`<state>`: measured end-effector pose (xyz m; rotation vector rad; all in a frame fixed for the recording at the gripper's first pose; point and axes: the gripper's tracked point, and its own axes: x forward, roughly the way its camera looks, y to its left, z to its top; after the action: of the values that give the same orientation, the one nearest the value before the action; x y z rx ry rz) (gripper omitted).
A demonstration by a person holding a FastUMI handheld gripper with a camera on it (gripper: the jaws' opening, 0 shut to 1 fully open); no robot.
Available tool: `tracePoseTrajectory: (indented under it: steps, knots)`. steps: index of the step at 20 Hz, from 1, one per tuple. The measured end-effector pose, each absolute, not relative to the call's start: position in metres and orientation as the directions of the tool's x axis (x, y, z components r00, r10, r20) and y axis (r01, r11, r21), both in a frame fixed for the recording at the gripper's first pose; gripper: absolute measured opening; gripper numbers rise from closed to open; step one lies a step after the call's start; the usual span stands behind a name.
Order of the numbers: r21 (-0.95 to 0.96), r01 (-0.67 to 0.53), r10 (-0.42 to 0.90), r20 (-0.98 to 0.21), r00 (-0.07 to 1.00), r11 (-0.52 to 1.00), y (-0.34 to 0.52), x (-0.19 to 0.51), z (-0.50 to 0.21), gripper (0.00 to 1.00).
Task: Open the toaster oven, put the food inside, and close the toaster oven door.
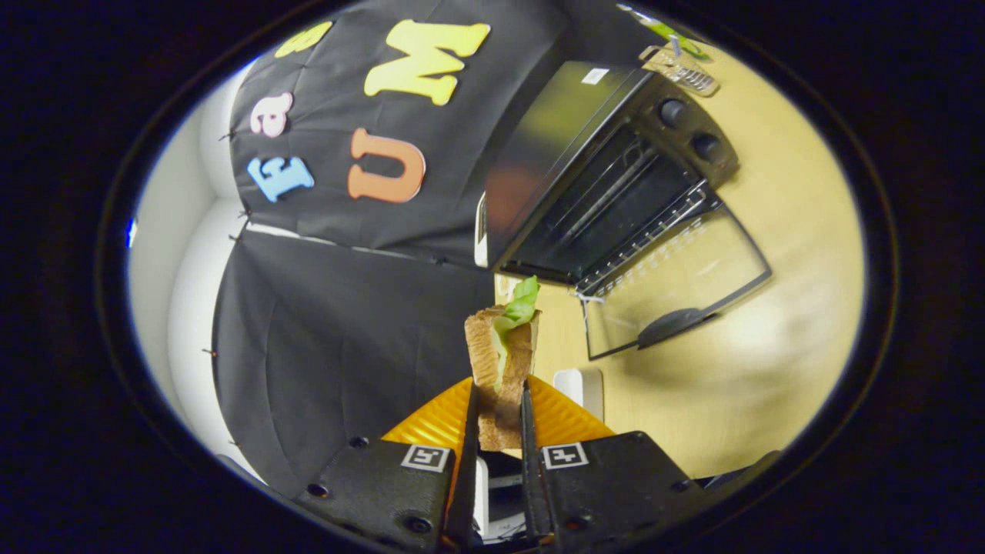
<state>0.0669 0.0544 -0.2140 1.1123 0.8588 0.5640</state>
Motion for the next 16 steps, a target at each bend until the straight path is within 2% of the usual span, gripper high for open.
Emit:
tracePoseTrajectory:
  steps: [5, 9, 13, 16]
  knots:
    - [0.959, 0.079, 0.64, -0.241, 0.73, 0.272, 0.016, 0.108, -0.236, 0.3]
    - [0.978, 0.08, 0.535, -0.174, 0.827, 0.195, 0.003, 0.156, -0.263, 0.3]
    - [0.979, 0.044, 0.421, -0.126, 0.898, 0.198, 0.01, 0.208, -0.288, 0.3]
    - [0.993, 0.031, 0.354, -0.071, 0.933, 0.116, 0.023, 0.243, -0.296, 0.3]
